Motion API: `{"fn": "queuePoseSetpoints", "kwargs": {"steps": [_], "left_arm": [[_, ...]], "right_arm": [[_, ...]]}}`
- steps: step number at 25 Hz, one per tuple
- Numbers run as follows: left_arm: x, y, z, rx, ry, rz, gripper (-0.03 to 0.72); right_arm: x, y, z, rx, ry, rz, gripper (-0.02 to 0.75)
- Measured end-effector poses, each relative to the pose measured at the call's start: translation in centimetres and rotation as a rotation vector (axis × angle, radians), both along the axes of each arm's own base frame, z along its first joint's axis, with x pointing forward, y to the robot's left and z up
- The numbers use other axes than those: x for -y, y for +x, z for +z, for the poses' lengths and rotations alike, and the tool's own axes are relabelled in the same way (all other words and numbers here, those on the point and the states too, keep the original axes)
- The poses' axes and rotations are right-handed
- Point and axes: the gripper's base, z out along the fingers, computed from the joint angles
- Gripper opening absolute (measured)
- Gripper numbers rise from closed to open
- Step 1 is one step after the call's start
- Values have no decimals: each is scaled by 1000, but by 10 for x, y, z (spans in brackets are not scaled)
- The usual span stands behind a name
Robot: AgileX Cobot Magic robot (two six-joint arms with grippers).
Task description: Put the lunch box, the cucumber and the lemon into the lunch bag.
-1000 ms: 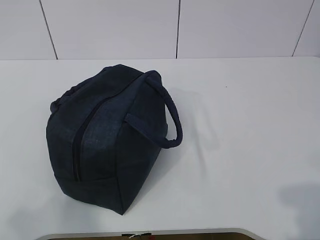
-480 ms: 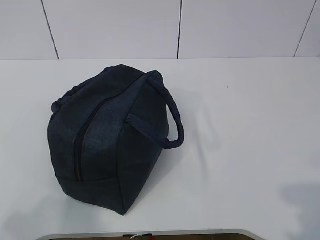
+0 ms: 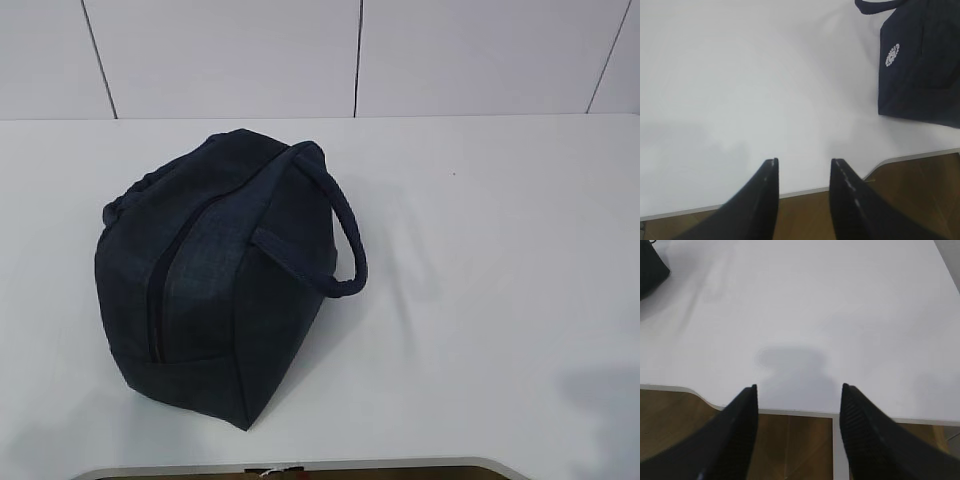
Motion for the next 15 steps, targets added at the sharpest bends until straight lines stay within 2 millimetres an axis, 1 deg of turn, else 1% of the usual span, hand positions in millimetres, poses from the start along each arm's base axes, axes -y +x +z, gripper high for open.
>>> {"fn": "queuePoseSetpoints", "kwargs": {"steps": [15], "left_arm": [[1,0,0,0,-7,-5,242]], "right_arm": [[0,0,0,0,0,0,426]]}}
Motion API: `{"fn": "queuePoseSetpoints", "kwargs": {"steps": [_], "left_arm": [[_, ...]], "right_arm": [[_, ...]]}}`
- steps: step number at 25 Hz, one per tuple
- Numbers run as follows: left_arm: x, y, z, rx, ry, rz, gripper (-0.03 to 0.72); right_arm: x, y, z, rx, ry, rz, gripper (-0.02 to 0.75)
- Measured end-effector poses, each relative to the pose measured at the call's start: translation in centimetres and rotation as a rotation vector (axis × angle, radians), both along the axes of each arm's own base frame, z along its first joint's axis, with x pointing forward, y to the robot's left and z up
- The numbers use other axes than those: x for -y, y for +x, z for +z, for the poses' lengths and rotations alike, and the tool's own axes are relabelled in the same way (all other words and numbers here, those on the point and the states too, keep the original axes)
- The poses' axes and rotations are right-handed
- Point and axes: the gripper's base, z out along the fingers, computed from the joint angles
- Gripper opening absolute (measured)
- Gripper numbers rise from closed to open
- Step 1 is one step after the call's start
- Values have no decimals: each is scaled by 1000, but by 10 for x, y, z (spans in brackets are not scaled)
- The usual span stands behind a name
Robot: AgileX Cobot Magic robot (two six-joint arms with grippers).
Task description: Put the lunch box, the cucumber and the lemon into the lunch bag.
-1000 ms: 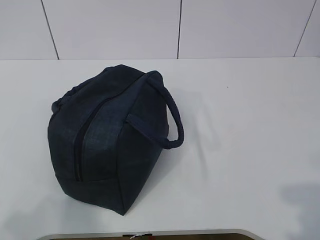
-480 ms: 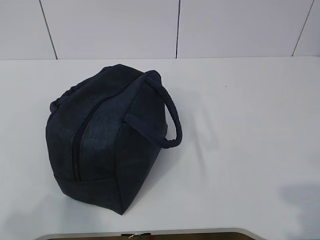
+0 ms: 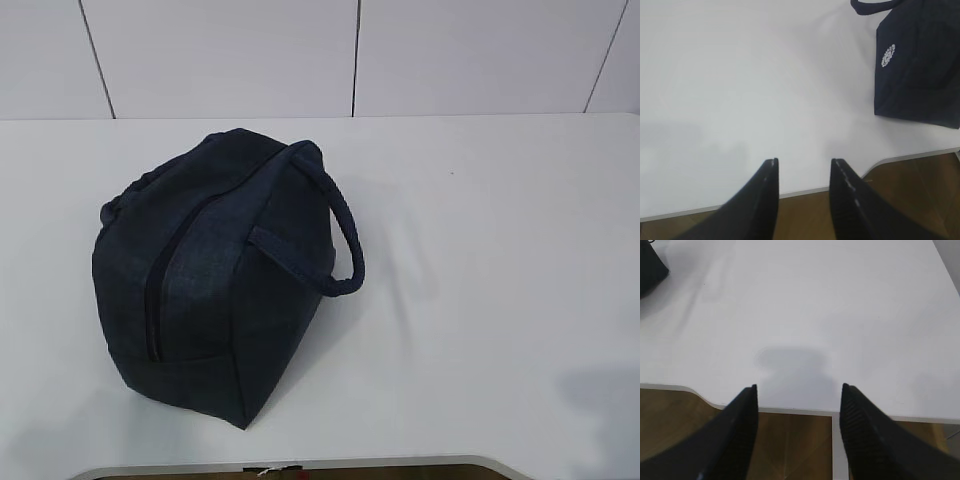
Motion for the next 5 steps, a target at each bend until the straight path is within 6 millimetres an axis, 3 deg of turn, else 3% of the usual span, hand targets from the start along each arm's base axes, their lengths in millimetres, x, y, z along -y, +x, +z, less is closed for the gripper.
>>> {"fn": "queuePoseSetpoints", "kwargs": {"steps": [5], "left_arm": [[0,0,0,0,-2,-1,242]], "right_arm": [[0,0,0,0,0,0,426]]}}
